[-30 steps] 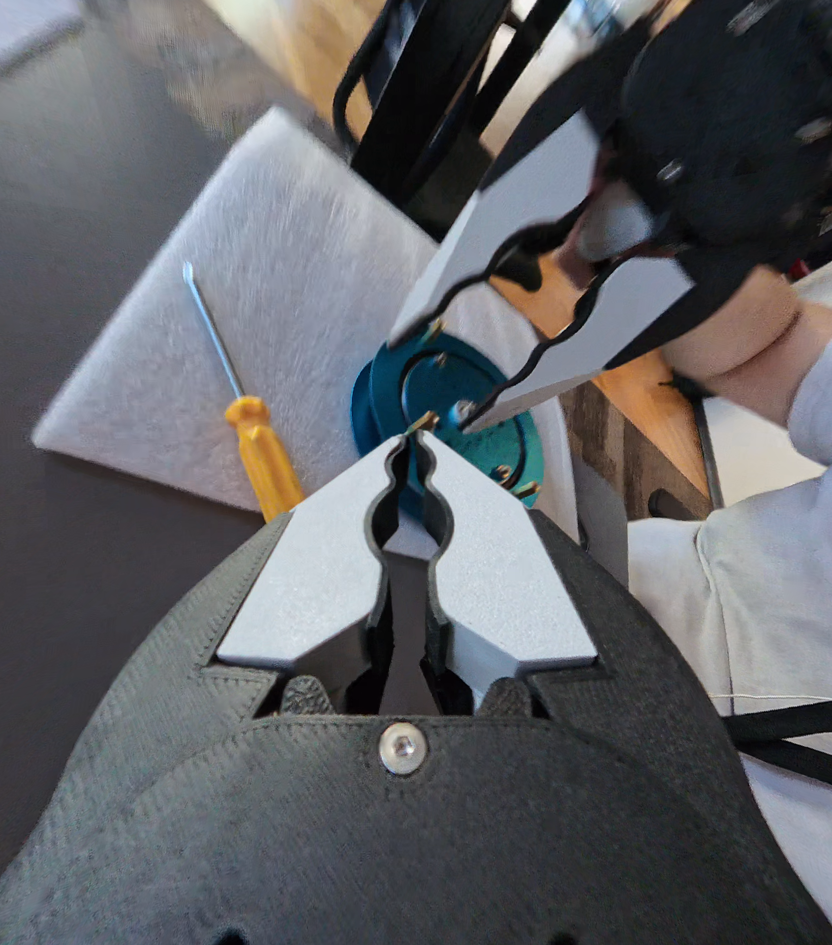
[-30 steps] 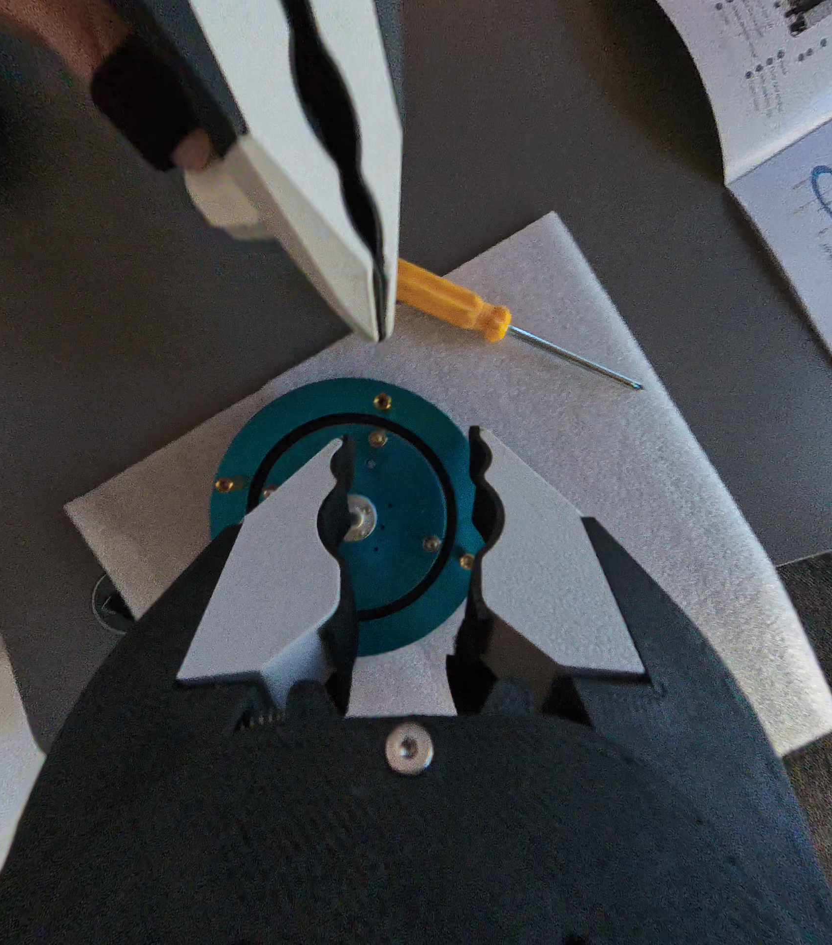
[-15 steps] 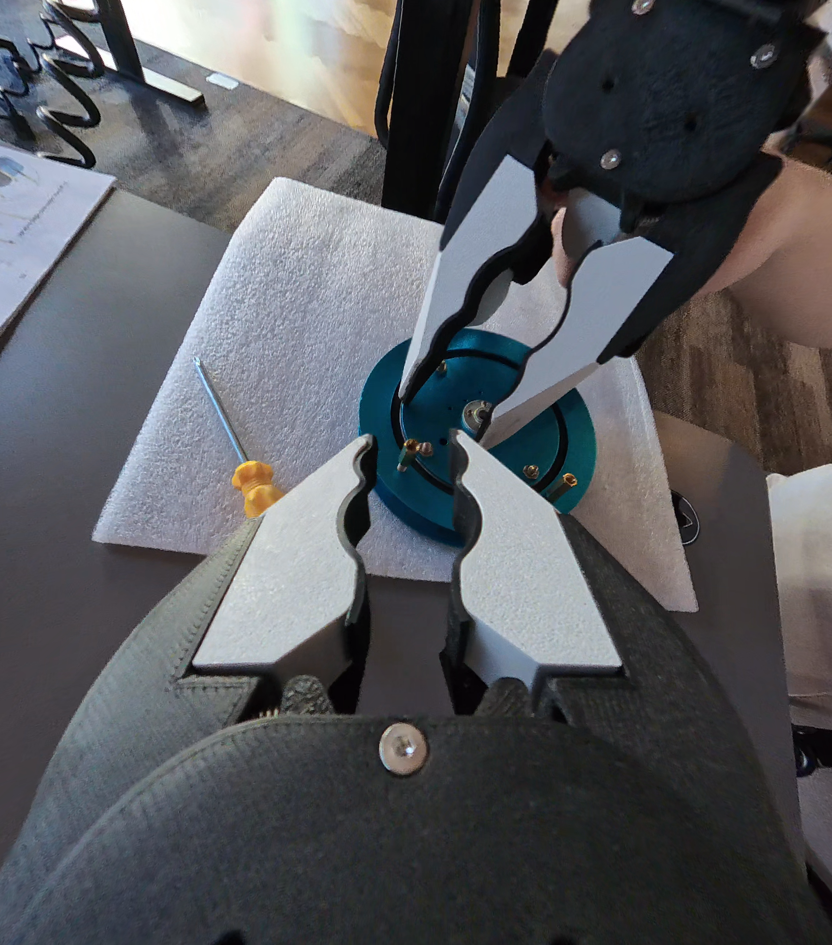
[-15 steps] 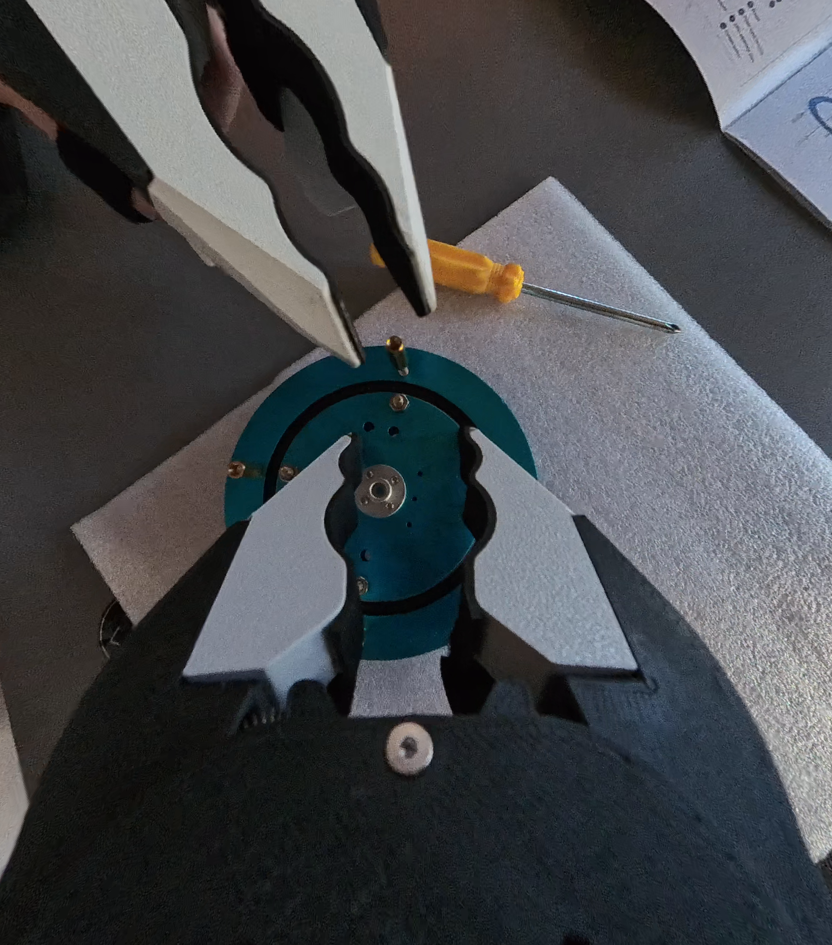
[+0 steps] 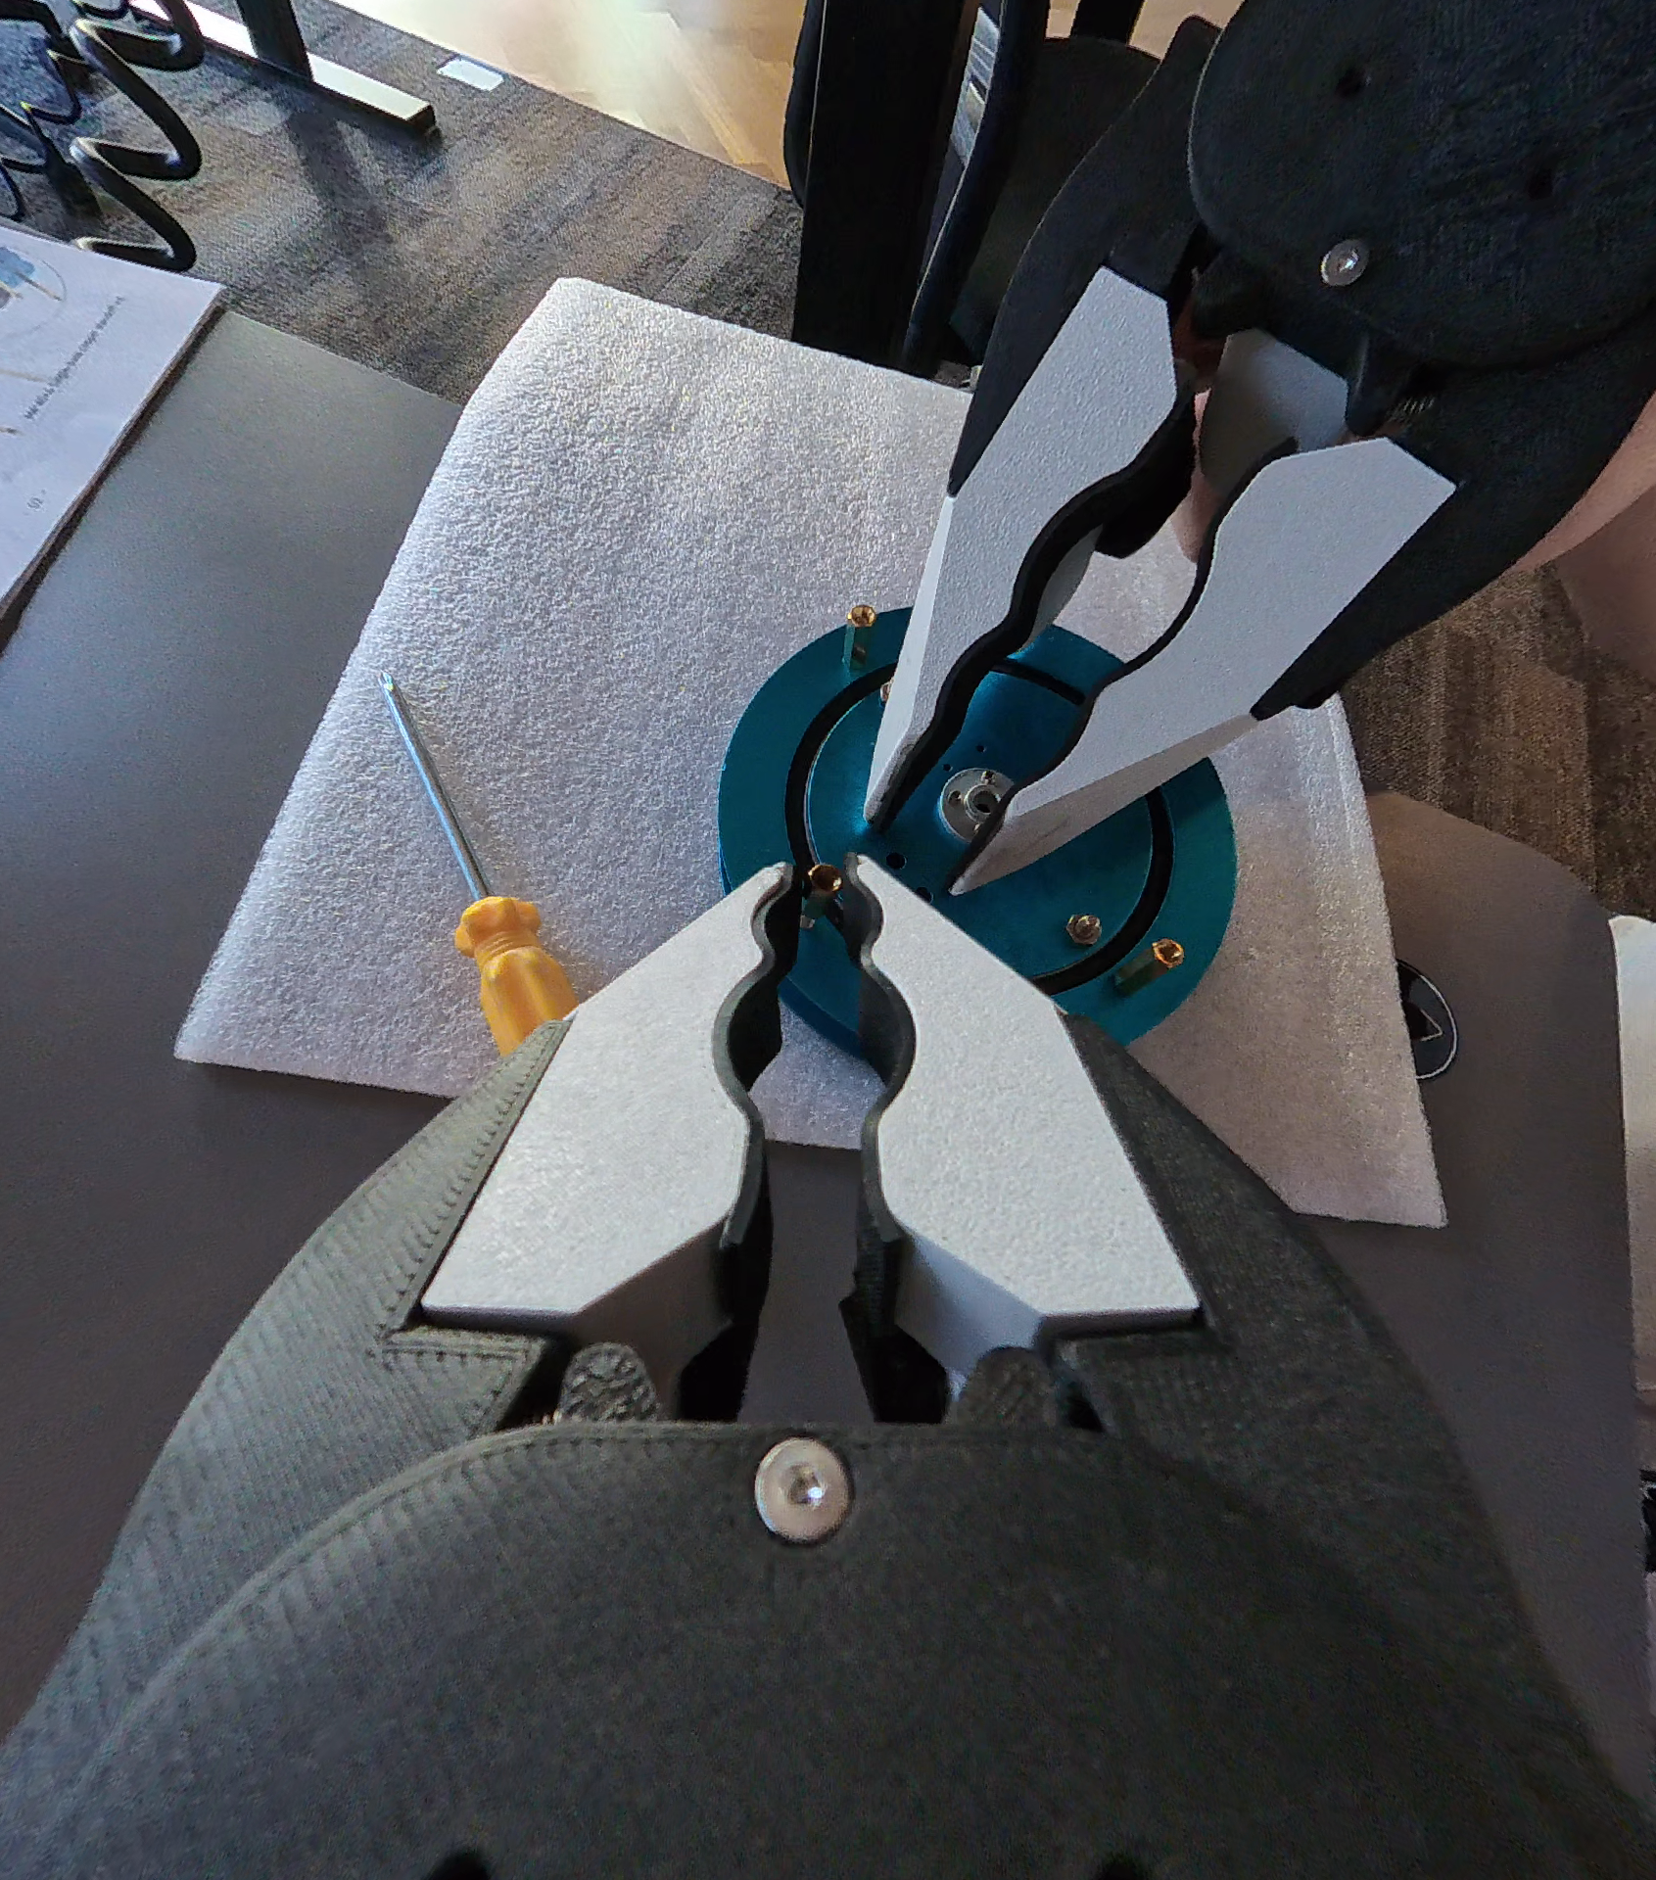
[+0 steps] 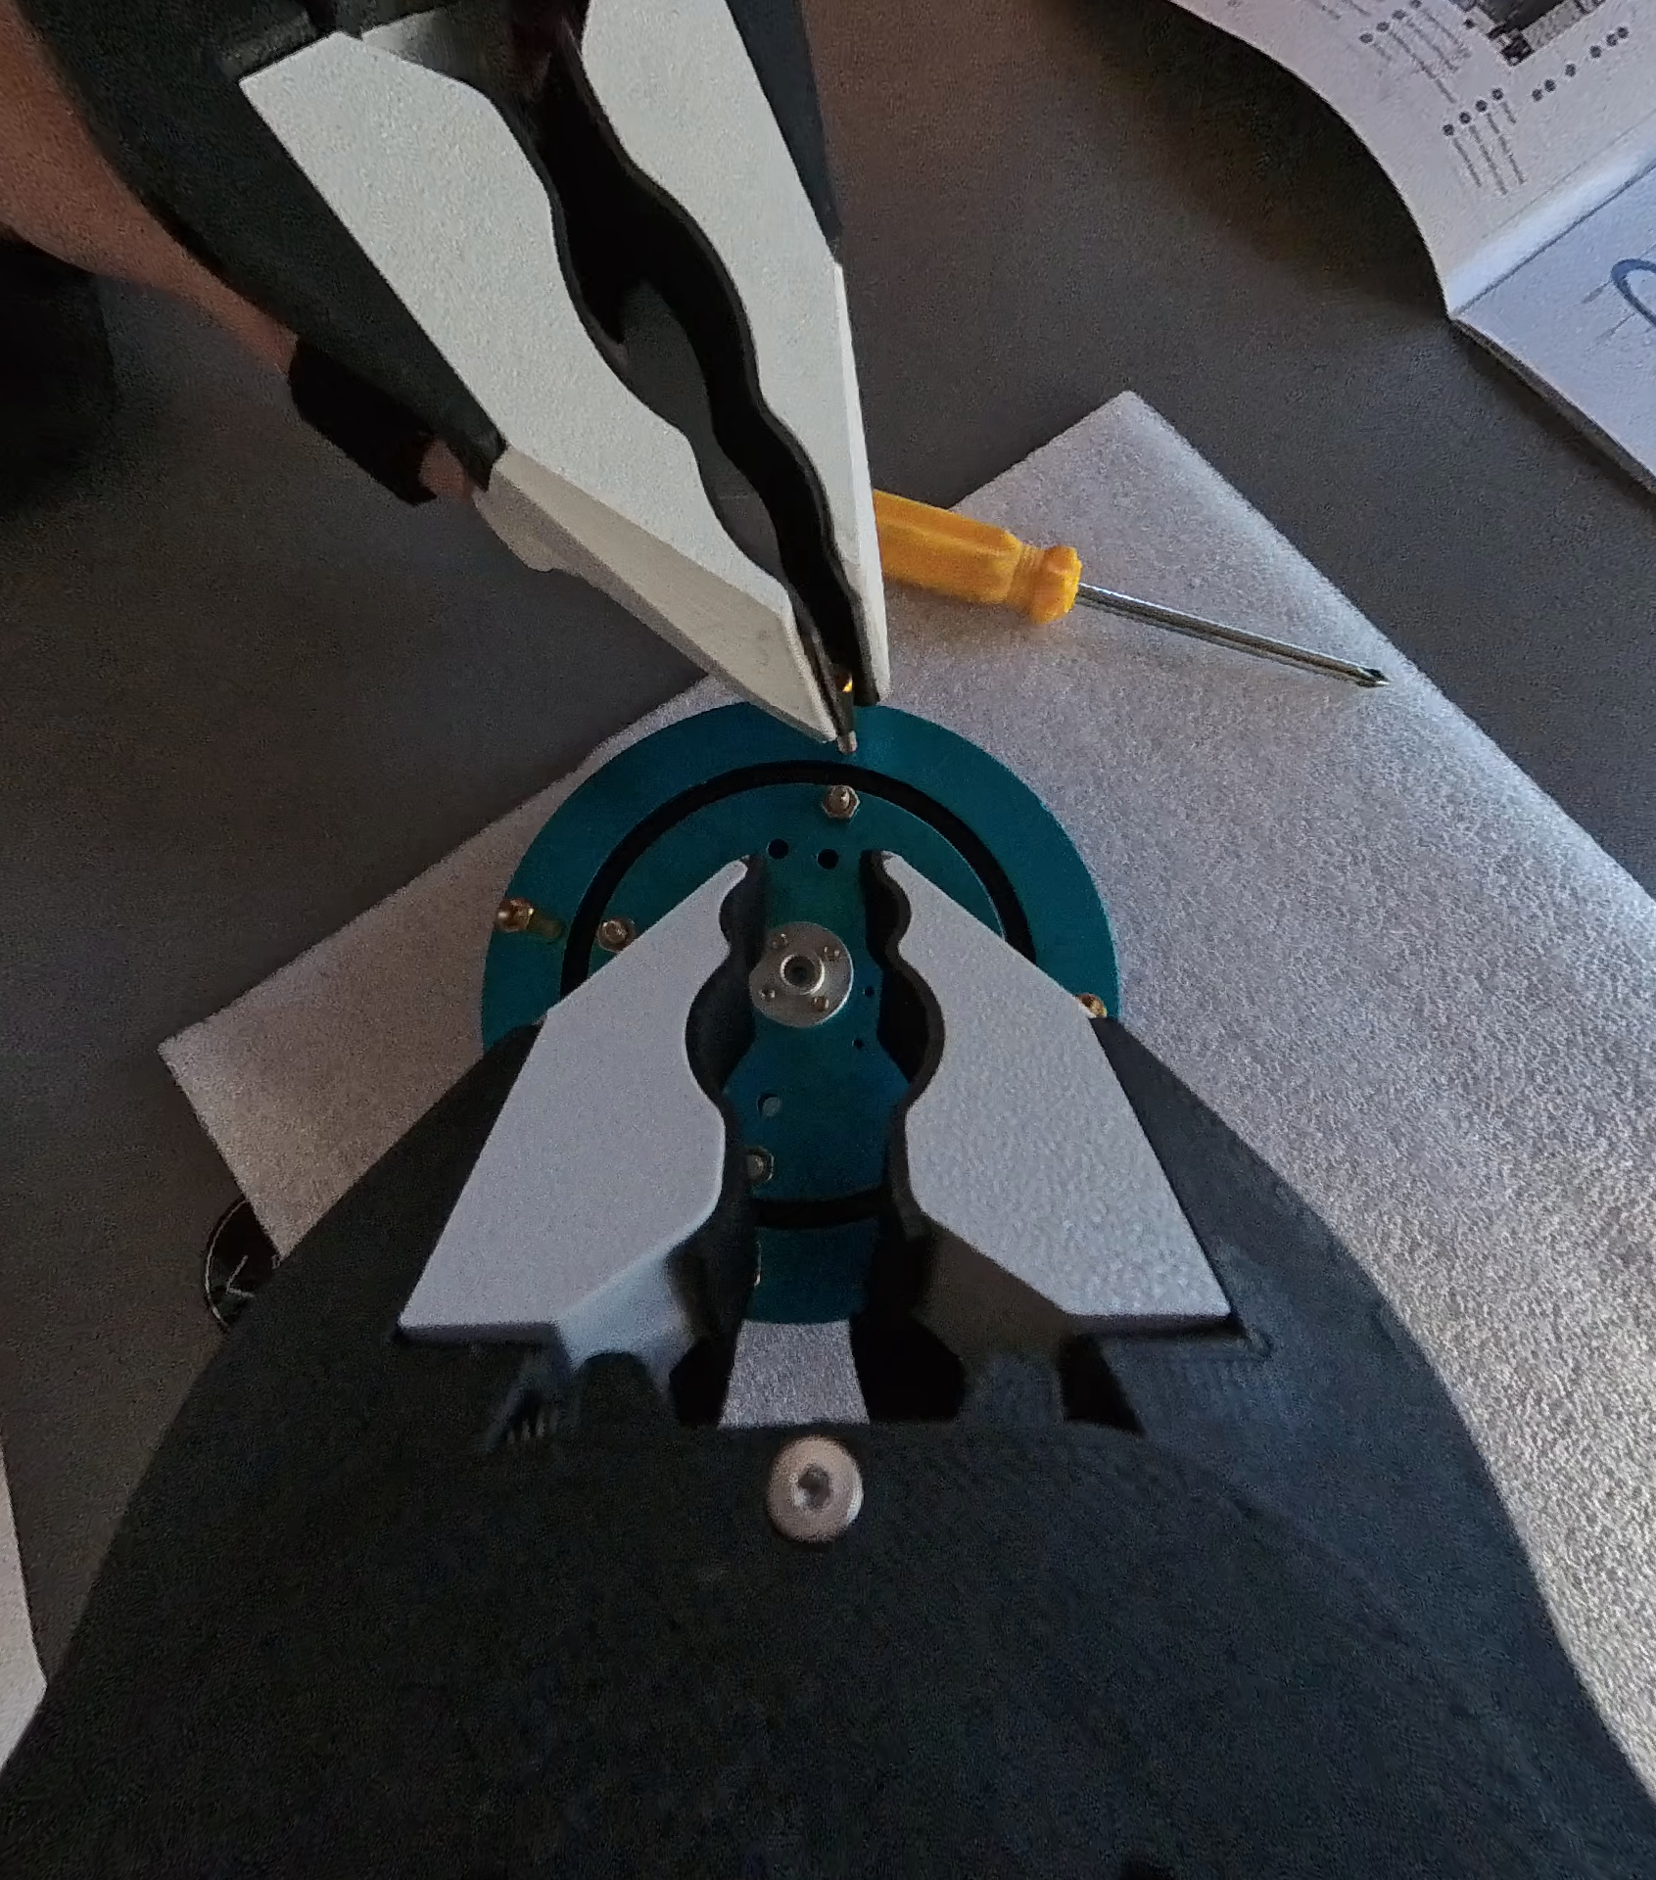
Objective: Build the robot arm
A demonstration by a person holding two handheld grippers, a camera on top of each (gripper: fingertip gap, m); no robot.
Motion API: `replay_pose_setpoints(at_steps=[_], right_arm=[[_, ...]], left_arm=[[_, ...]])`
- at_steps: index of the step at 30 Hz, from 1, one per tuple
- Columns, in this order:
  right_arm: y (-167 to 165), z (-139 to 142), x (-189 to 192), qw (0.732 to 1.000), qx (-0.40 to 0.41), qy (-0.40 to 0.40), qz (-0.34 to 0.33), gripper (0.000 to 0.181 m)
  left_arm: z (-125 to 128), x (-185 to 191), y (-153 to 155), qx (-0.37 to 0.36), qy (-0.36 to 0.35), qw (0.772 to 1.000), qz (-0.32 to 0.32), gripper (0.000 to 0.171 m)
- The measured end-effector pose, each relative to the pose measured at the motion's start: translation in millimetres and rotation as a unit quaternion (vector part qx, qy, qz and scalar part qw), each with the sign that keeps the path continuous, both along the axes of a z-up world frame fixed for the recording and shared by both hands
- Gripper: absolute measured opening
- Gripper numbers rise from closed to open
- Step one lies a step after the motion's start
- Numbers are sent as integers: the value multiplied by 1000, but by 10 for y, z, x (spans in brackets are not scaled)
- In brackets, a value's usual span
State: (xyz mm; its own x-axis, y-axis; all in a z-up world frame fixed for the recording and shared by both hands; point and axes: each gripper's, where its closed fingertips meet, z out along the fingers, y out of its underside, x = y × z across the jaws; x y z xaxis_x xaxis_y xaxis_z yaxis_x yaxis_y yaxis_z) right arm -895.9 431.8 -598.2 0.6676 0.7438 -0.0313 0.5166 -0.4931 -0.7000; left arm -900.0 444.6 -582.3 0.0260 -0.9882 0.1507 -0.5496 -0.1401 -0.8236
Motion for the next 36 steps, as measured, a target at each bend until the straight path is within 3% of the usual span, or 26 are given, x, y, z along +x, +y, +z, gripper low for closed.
replay_pose_setpoints(at_steps=[3, 8, 11, 13, 16, 18, 22, 27, 31, 36], right_arm=[[1, -1, -2, 1000, -1, 5, 0, 19], [-1, -1, -5, 1000, -4, 18, 1, 19], [-6, 5, -9, 1000, -3, 27, 3, 18], [-13, 17, -12, 999, -12, 33, 4, 16], [48, 147, -42, 998, -12, 68, 4, 30], [159, 163, 19, 998, 0, 55, -9, 30], [306, 4, 138, 998, -17, 4, -58, 11], [329, -29, 134, 997, -30, 8, -69, 7], [336, -46, 131, 998, -24, -1, -66, 8], [341, -49, 132, 998, -15, -8, -66, 7]], left_arm=[[-16, -24, -15, 28, 7, 999, -28, 6], [-34, -36, -33, 143, 44, 980, -131, 5], [0, -18, -17, 82, 90, 986, -117, 6], [116, 11, -1, 6, 90, 991, -96, 30], [187, -1, 62, -72, 93, 992, -43, 20], [152, -8, 78, -112, 102, 988, -4, 18], [158, 19, 18, -195, 96, 975, 43, 20], [35, -52, 86, -198, 159, 962, 99, 30], [50, -31, -33, -249, 209, 941, 92, 22], [-85, -79, 65, -193, 301, 928, 108, 17]])
